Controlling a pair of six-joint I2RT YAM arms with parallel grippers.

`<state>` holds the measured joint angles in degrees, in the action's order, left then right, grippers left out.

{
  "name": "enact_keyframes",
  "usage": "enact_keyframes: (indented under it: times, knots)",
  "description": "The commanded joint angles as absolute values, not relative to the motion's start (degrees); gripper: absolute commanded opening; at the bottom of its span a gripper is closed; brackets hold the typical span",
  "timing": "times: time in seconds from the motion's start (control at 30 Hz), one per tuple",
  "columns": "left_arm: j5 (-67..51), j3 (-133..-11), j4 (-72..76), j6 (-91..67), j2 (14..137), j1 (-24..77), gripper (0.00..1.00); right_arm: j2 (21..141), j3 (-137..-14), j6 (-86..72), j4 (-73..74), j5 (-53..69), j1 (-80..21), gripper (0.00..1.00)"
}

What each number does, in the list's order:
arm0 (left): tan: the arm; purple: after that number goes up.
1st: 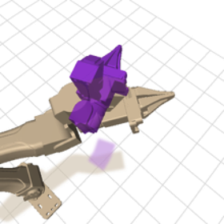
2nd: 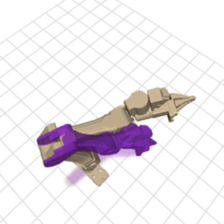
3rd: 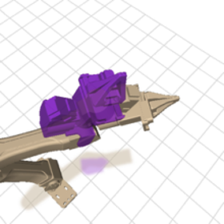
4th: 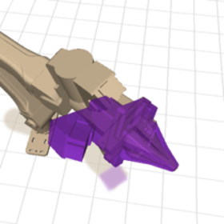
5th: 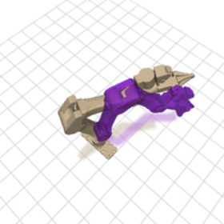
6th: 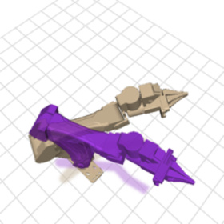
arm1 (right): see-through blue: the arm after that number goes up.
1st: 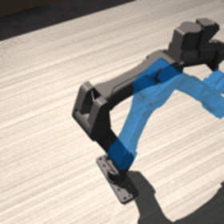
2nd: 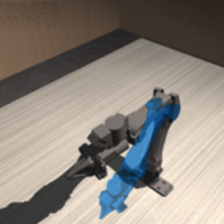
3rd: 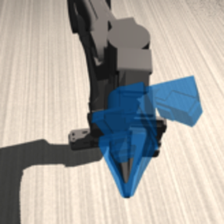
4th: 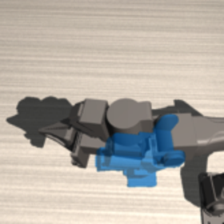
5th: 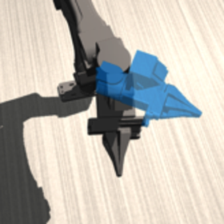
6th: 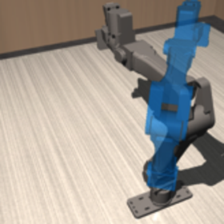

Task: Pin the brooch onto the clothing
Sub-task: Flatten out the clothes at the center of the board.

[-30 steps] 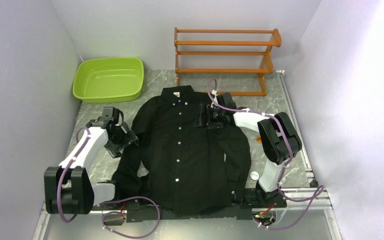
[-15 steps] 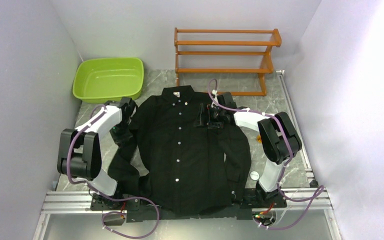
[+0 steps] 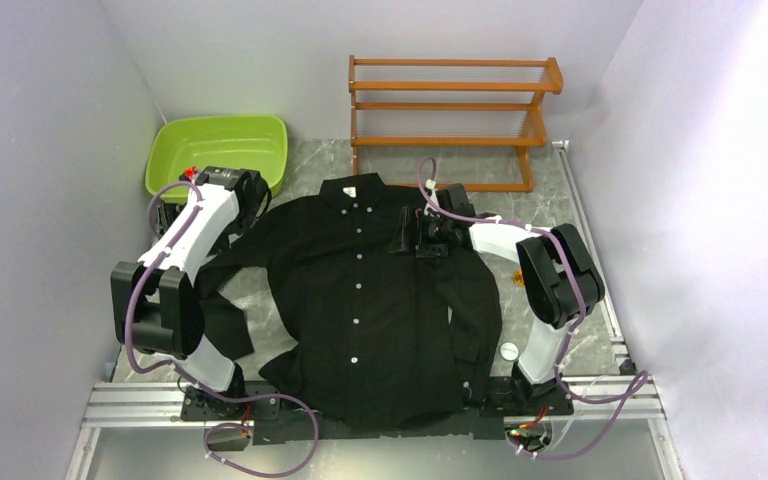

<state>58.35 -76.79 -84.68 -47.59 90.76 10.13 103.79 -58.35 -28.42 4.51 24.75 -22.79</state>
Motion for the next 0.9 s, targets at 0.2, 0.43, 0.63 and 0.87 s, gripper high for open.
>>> enact_keyframes:
  times: [0.2,0.43,0.63,0.87]
  knots:
    - [44.9,-86.0,-78.6,-35.4,89.5,18.6,0.95,94.6,-57.9,-22.5,8.4,25.6,-22.1,0.95]
    - [6.4,-78.1,-39.9,-21.0,85.9,18.7,0.86,90.9,-59.8,-20.2,9.0,25.6,-22.2,0.95]
    - [1.5,-96.0,-42.2,-20.0,108.4,18.6,0.68,90.7,-57.2,-20.7,9.9,25.1,-22.2,0.94]
    - [-2.5,-106.4,-39.0,-21.1,126.2,17.5,0.56,87.6,-52.2,-22.2,9.6,24.4,-22.1,0.95]
